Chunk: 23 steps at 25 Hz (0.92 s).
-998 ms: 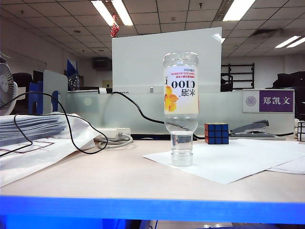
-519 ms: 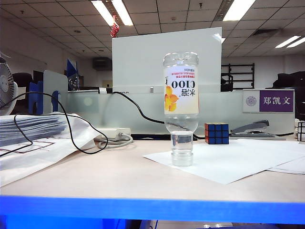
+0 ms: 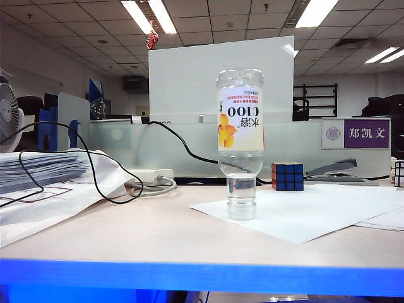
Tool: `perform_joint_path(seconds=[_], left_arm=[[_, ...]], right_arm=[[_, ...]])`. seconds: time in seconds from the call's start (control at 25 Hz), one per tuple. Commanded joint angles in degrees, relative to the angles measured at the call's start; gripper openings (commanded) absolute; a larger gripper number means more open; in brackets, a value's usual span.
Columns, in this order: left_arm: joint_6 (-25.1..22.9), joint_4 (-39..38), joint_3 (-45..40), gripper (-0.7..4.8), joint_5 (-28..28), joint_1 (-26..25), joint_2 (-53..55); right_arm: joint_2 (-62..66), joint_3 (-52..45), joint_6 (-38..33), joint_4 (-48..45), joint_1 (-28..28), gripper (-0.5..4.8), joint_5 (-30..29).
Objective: Flip the plastic bottle upside down.
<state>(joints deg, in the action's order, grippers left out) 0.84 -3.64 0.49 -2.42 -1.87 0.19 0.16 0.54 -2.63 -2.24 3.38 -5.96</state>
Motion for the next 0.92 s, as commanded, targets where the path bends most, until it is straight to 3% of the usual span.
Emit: perform_joint_path(seconds=[0.04, 0.92], left_arm=[[-0.4, 0.7, 0.0, -0.05, -0.2, -0.1, -0.1], [-0.4, 0.7, 0.0, -0.05, -0.2, -0.1, -0.1]], right_arm=[[-0.1, -0.4, 0.3, -1.0, -1.0, -0.09, -0.2], [-0.1, -0.4, -0.9, -0.5, -1.0, -0.09, 2.8]])
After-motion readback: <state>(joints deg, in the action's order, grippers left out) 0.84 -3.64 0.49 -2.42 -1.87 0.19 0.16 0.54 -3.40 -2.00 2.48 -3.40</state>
